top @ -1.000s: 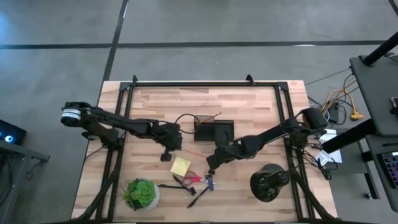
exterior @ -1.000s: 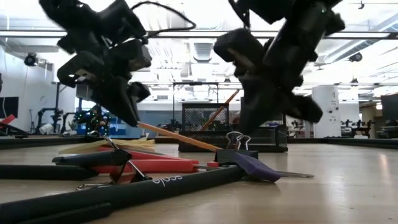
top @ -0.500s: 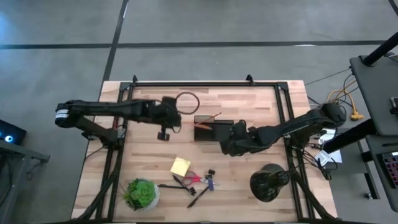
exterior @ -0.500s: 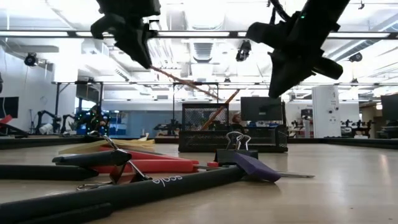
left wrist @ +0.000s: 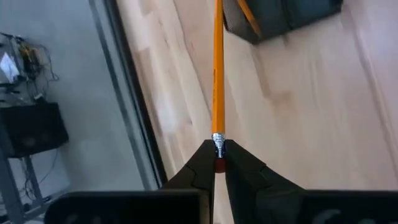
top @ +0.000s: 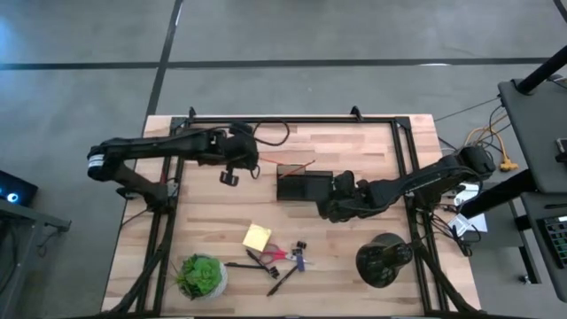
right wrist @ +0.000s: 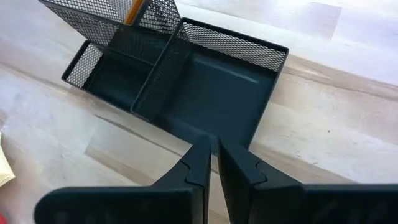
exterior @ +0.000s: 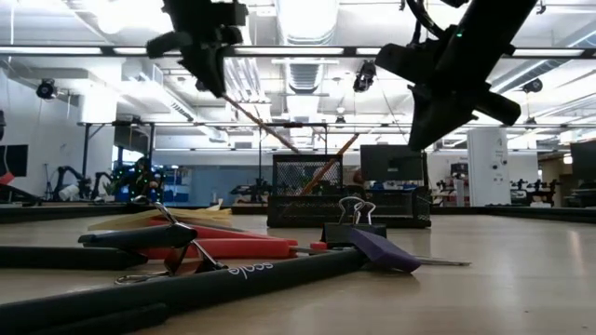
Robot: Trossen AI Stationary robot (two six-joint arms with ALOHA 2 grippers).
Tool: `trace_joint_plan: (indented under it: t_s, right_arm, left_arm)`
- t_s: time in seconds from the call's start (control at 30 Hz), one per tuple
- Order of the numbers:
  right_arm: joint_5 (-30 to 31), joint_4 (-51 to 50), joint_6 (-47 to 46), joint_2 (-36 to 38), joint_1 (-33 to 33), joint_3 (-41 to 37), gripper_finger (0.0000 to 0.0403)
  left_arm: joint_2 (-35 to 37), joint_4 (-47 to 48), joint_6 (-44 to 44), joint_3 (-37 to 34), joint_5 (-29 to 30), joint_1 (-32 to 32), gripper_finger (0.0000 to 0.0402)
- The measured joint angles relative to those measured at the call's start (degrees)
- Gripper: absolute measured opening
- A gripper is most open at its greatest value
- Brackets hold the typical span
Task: Pick and place office supplies into organizer
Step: Put the orange pencil into the desk organizer, then put the yellow sticky note into the desk organizer
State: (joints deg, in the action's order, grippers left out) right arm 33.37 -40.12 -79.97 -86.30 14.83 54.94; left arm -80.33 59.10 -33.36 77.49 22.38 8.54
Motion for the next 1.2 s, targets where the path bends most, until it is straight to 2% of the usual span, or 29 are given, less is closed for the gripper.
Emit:
trace_joint_plan:
  t_s: [0.4,0.77,1.2]
  right_arm:
    - [0.1,0.3,-0.2,0.0,0.0,-0.2,0.0024]
    - [0.0,0.3,-0.7,0.0,0.0,-0.4,0.0024]
    - [-0.2,0.5,-1.1,0.0,0.0,-0.4,0.0024]
  left_arm:
    - [-7.7,-0.9,-0.5,1.0,-1.0,-0.1,0.0004]
    - [-10.8,-2.5,-4.6,5.0,-0.1,-1.7,0.0004]
    - [-10.8,-5.1,-5.0,4.7,1.9,-4.1,0.0073]
